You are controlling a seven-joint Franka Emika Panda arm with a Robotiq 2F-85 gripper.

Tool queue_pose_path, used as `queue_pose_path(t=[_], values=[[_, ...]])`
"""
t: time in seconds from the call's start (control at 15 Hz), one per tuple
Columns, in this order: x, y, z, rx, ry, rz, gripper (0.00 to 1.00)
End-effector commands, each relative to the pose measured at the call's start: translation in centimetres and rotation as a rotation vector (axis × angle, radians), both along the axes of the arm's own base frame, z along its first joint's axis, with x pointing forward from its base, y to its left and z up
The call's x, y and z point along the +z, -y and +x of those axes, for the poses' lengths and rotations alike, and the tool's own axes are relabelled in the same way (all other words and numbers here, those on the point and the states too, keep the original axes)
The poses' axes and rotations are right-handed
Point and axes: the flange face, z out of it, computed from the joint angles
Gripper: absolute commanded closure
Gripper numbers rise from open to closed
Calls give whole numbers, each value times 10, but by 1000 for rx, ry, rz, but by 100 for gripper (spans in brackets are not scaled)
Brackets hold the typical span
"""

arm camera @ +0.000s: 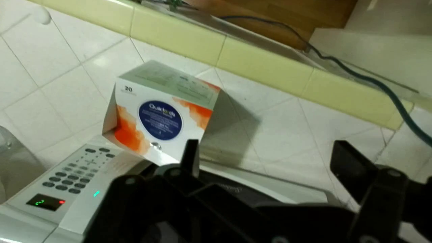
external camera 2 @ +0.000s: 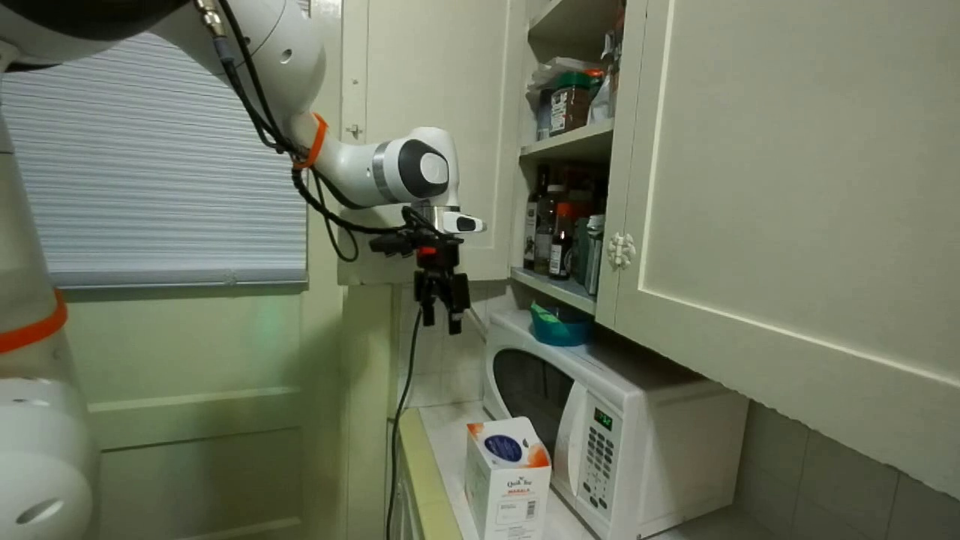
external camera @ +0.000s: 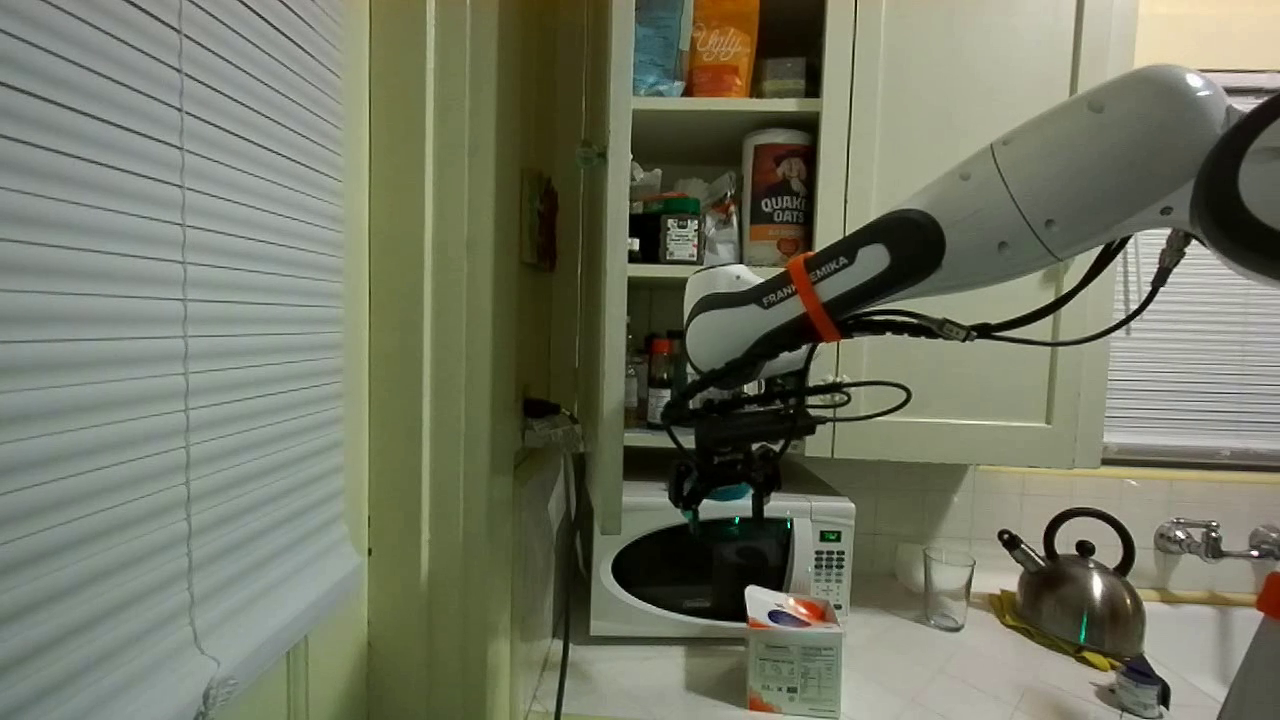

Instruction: Put the bowl in the top cabinet

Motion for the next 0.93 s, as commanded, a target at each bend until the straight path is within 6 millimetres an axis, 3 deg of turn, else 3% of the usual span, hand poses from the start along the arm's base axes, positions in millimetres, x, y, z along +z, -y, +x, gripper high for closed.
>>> queue_pose_path(t=[0.0, 0.27, 0.67, 0.73, 0.87], values=[[13, 17, 25, -103, 108, 33, 0], [32, 47, 31, -331, 182, 48, 0], [45, 82, 12, -651, 244, 74, 0], [42, 69, 25, -561, 208, 81, 0], [47, 79, 22, -617, 223, 84, 0]])
